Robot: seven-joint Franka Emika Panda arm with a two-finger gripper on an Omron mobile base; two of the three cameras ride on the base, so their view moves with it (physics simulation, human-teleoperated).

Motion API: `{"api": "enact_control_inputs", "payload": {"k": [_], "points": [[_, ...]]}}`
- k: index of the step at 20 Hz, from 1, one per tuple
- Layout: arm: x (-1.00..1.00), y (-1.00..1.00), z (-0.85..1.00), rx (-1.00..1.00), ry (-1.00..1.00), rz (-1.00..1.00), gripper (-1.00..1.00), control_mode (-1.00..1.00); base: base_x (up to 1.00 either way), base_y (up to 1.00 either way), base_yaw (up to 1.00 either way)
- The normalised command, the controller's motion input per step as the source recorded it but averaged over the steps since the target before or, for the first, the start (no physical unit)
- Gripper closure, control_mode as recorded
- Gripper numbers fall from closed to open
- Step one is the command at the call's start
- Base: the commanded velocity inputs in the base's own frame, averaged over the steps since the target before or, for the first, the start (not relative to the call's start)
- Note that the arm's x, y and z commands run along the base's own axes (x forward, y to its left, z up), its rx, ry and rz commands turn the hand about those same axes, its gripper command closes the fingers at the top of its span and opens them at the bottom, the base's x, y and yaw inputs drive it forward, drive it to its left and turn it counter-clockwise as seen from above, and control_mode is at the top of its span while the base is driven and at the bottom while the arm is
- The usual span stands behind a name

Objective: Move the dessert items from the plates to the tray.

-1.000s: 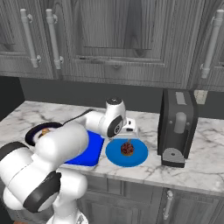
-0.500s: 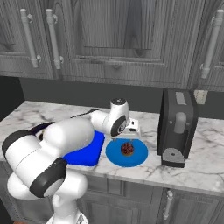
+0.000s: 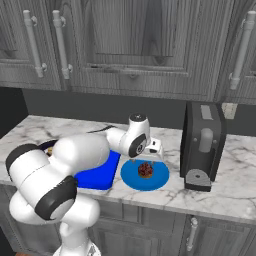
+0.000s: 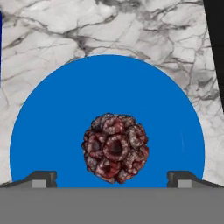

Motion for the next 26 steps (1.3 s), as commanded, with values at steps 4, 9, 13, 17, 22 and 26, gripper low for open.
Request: {"api": "enact_control_inputs", "payload": {"k": [4,9,13,17,22,26], "points": [[0.00,0.00,-0.08,0.00,0.00,-0.04,-1.00,-1.00,0.00,0.00,0.00],[0.00,0.00,-0.27,0.00,0.00,0.00,-1.00,-1.00,0.00,0.00,0.00],[0.00,0.00,-0.27,0.00,0.00,0.00,-1.00,-1.00,0.00,0.00,0.00],[0.00,0.00,-0.18,0.00,0.00,0.00,-1.00,-1.00,0.00,0.00,0.00],[0.06,0.00,-0.16,0.00,0.00,0.00,-1.00,-1.00,0.00,0.00,0.00],[0.27,-0.01,0.00,0.00,-0.01,0.00,-1.00,-1.00,0.00,0.00,0.00]]}}
